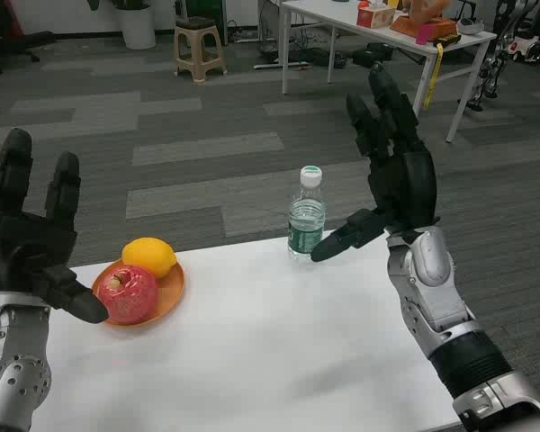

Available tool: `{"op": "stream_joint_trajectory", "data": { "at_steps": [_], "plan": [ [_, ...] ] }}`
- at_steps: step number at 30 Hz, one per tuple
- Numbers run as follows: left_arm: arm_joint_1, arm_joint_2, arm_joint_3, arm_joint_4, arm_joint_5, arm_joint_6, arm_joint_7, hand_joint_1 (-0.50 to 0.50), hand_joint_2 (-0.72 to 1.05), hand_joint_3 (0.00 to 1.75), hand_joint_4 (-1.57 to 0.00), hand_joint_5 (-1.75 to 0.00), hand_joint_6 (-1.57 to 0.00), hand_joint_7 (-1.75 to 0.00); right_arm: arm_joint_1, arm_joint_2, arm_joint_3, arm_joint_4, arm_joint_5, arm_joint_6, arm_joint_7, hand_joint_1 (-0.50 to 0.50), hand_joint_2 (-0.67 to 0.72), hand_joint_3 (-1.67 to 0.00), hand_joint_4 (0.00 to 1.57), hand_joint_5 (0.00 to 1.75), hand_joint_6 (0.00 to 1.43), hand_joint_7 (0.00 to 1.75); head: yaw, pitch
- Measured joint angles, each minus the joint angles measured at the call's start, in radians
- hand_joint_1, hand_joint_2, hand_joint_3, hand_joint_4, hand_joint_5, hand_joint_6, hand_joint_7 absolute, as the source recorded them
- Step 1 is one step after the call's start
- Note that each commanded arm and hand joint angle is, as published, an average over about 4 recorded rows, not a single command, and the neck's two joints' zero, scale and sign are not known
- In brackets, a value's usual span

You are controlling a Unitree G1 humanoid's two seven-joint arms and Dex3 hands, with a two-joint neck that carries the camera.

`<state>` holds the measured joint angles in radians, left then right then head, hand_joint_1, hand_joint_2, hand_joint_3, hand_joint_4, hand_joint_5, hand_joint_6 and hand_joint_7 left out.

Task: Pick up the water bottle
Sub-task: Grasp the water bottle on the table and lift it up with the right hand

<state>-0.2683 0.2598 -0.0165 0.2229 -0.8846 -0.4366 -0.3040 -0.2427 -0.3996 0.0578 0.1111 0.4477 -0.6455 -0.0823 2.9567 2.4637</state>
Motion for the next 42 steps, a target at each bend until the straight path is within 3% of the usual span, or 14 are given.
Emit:
{"op": "stream_joint_trajectory", "data": {
  "at_steps": [3, 7, 28, 34, 42],
  "plan": [
    [-0.014, -0.004, -0.023, 0.001, 0.001, -0.002, 0.01, -0.48, -0.72, 0.09, 0.0, 0.0, 0.0, 0.0, 0.001, 0.003, 0.002, -0.016, 0.0, 0.0, 0.002, -0.46, 0.6, 0.0, 0.0, 0.0, 0.0, 0.07, -0.006, 0.066],
    [-0.038, -0.012, -0.042, 0.002, 0.003, -0.003, 0.014, -0.48, -0.72, 0.07, 0.0, 0.0, 0.0, 0.0, 0.002, 0.007, 0.006, -0.033, 0.0, 0.0, 0.005, -0.46, 0.6, 0.0, 0.0, 0.0, 0.0, 0.07, -0.009, 0.063],
    [-0.038, -0.012, -0.044, 0.002, 0.004, -0.003, 0.016, -0.48, -0.72, 0.07, 0.0, 0.0, 0.0, 0.0, 0.001, 0.007, 0.006, -0.016, 0.0, -0.001, 0.005, -0.46, 0.6, 0.0, 0.0, 0.0, 0.0, 0.07, -0.017, 0.054],
    [-0.038, -0.012, -0.046, 0.001, 0.004, -0.004, 0.017, -0.48, -0.72, 0.09, 0.0, 0.0, 0.0, 0.0, -0.015, 0.007, 0.005, 0.103, 0.0, -0.008, 0.005, -0.45, 0.6, 0.0, 0.0, 0.0, 0.0, 0.07, -0.025, 0.057],
    [-0.038, -0.012, -0.051, 0.002, 0.004, -0.005, 0.02, -0.49, -0.72, 0.09, 0.0, 0.0, 0.0, 0.0, -0.133, -0.025, 0.017, 0.325, 0.001, -0.015, 0.005, -0.46, 0.6, 0.0, 0.0, 0.0, 0.0, 0.07, -0.03, 0.051]
  ]
}}
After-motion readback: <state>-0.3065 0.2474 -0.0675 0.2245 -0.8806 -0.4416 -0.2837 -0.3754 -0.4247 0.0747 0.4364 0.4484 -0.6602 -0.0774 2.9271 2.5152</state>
